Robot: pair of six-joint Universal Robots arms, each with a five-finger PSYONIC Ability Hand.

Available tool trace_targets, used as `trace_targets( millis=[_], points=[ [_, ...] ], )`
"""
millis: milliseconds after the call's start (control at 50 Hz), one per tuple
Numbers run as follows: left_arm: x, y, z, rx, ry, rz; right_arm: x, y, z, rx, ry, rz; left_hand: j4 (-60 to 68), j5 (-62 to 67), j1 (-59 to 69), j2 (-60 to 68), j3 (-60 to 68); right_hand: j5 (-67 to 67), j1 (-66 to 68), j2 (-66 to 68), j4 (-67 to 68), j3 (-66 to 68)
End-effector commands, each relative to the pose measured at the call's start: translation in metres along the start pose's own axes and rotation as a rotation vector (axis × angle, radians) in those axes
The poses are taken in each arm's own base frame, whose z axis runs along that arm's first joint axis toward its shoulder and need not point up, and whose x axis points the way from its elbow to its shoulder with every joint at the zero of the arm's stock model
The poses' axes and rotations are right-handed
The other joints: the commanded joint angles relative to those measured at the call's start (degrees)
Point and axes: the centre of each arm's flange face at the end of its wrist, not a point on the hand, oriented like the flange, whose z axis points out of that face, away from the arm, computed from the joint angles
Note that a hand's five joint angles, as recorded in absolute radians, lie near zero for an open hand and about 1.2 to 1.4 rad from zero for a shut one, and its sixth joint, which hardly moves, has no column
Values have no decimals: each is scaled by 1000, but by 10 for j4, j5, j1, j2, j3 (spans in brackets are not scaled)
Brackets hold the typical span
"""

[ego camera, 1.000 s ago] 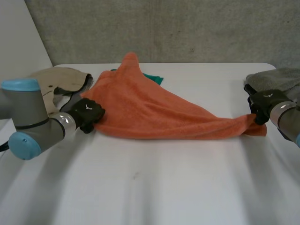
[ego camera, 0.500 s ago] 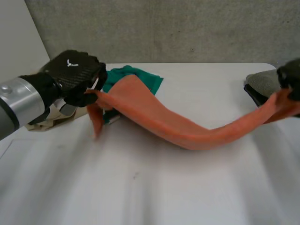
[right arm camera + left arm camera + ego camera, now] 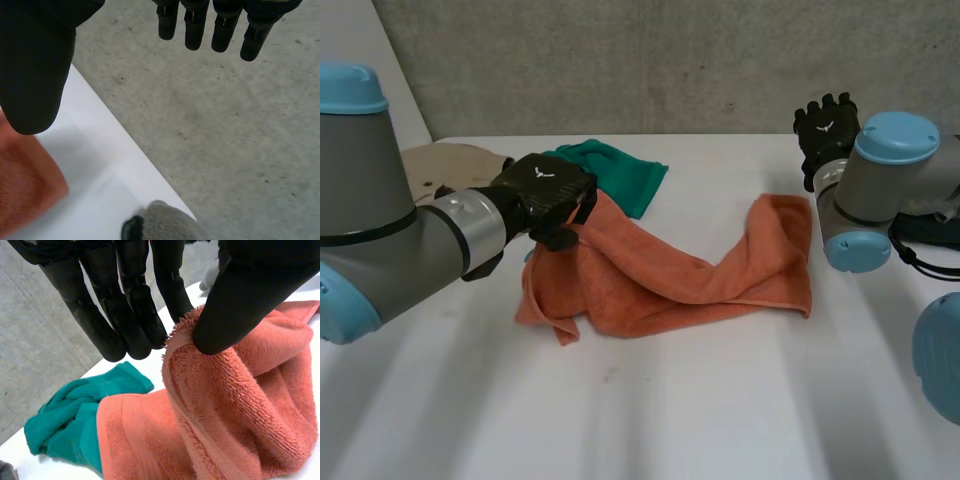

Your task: Fold the laundry.

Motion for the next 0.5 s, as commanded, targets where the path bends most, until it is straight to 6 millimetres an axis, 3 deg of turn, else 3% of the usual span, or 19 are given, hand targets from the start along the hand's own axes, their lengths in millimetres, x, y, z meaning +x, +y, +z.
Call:
trace_targets(
  millis=[20, 140, 160, 240, 340, 500],
  points=[
    [-1, -4, 2, 1, -6, -21, 43, -27, -43, -137, -37, 5, 115, 133, 147, 114, 120, -28, -25, -20, -23, -19],
    [-2, -8, 0, 15, -11, -27, 56, -27, -103, -308, -222, -15, 115, 133, 147, 114, 120, -26, -24, -19, -21, -17],
    [-3, -8, 0, 15, -11, -28, 57, -24, -119, -351, -276, -11, 115, 133, 147, 114, 120, -3, 0, 5, 2, 6],
    [-5, -7, 0, 12, -16, -30, 52, -11, -149, -432, -391, 26, 115, 133, 147, 114, 120, 86, 89, 94, 91, 95],
    [-6, -5, 2, 7, -16, -37, 35, 8, -170, -496, -455, 89, 115, 133, 147, 114, 120, 108, 111, 116, 114, 117],
    [-7, 1, 5, -2, -12, -41, 0, 39, -166, -423, -404, 149, 115, 133, 147, 114, 120, 122, 125, 130, 127, 131]
  ],
)
